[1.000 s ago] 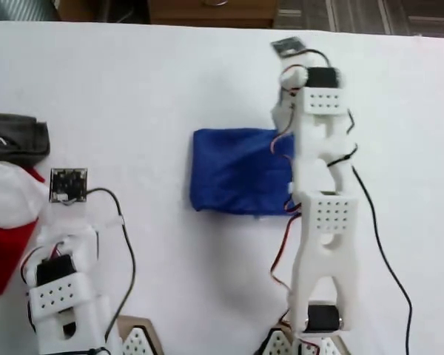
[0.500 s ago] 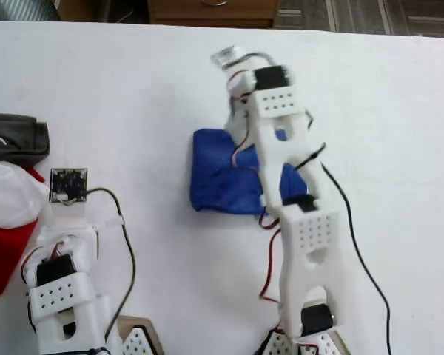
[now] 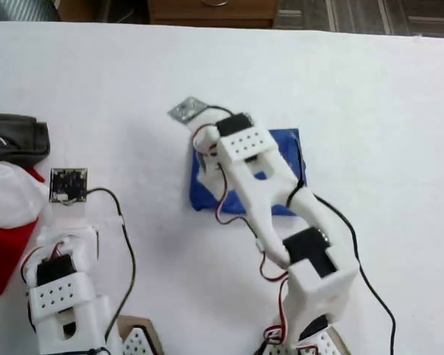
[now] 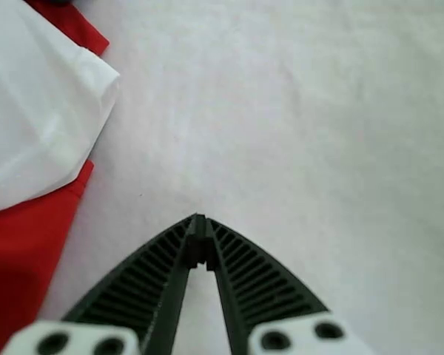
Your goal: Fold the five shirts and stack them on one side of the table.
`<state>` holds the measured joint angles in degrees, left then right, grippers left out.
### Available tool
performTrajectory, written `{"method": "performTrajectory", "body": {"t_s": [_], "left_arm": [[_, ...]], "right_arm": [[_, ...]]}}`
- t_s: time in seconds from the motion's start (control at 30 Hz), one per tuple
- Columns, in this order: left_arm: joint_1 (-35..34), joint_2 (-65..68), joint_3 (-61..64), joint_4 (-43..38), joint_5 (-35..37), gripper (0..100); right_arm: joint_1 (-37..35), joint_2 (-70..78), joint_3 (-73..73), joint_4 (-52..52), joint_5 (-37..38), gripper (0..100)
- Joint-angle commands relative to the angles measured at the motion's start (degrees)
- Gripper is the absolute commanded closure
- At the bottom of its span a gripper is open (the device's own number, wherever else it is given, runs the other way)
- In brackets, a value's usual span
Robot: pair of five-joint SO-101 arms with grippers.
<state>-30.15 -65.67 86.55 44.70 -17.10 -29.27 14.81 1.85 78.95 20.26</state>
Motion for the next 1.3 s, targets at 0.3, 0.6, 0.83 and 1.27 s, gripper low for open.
{"method": "performTrajectory", "body": {"t_s": [0.3,0.6,0.83,1.27], "left_arm": [[0.5,-0.6,-0.1,-1.0,0.3,97],[0.5,-0.6,-0.1,-1.0,0.3,97],[0.5,-0.6,-0.1,-1.0,0.3,97],[0.5,-0.6,-0.1,-1.0,0.3,97]], "right_arm": [[2.3,-5.4,12.4,-7.6,1.2,97.8],[3.8,-17.4,12.2,-8.0,2.7,97.8],[16.0,-19.7,12.7,-11.6,-11.7,85.5],[19.9,-1.9,4.5,-14.6,-22.4,75.9]]}}
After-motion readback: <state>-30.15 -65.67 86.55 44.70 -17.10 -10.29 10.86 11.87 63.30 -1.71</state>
